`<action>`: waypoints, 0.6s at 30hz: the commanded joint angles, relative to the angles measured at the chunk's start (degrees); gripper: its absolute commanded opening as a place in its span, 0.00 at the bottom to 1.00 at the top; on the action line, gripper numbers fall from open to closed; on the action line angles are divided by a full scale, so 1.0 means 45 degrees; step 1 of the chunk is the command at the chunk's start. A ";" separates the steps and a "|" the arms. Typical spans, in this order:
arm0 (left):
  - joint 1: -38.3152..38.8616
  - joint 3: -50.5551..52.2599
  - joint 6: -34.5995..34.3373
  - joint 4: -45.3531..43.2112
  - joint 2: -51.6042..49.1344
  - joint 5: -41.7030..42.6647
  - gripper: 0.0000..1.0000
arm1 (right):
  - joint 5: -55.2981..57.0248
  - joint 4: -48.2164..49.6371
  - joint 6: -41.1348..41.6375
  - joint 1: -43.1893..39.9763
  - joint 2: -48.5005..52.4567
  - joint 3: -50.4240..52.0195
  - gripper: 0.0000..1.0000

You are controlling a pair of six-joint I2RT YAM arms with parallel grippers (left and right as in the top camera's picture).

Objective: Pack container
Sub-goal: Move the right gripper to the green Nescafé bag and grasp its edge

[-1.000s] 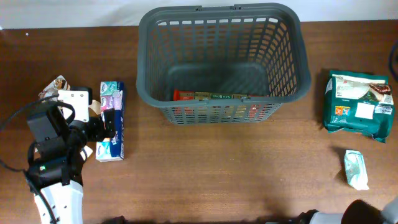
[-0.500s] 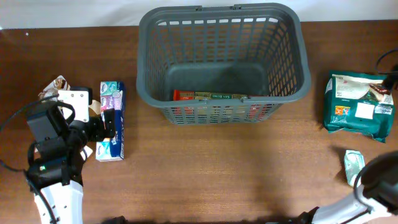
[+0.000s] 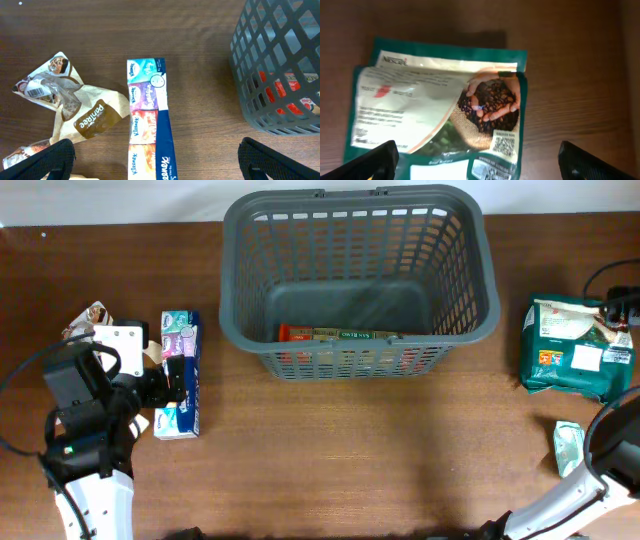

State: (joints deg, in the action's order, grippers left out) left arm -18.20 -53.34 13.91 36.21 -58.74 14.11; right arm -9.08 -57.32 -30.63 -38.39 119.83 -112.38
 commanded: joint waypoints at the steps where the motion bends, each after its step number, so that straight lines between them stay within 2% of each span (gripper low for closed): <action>1: -0.0078 0.0000 -0.0121 0.0010 -0.0044 0.0000 0.99 | 0.0146 0.0019 -0.0427 -0.0321 0.1015 -0.0005 0.99; 9: -0.0078 0.0000 -0.0121 0.0005 -0.0131 -0.0010 0.99 | 0.0267 0.0209 0.0583 -0.0869 0.2579 0.0000 0.99; 18: -0.0078 0.0000 -0.0233 0.0005 -0.0675 0.0015 0.99 | 0.0393 0.0520 0.0588 -0.1350 0.3381 0.0000 0.99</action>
State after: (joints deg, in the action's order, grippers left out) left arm -18.20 -53.34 13.91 36.21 -60.95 14.13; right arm -8.95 -55.22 -28.49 -43.24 131.76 -112.38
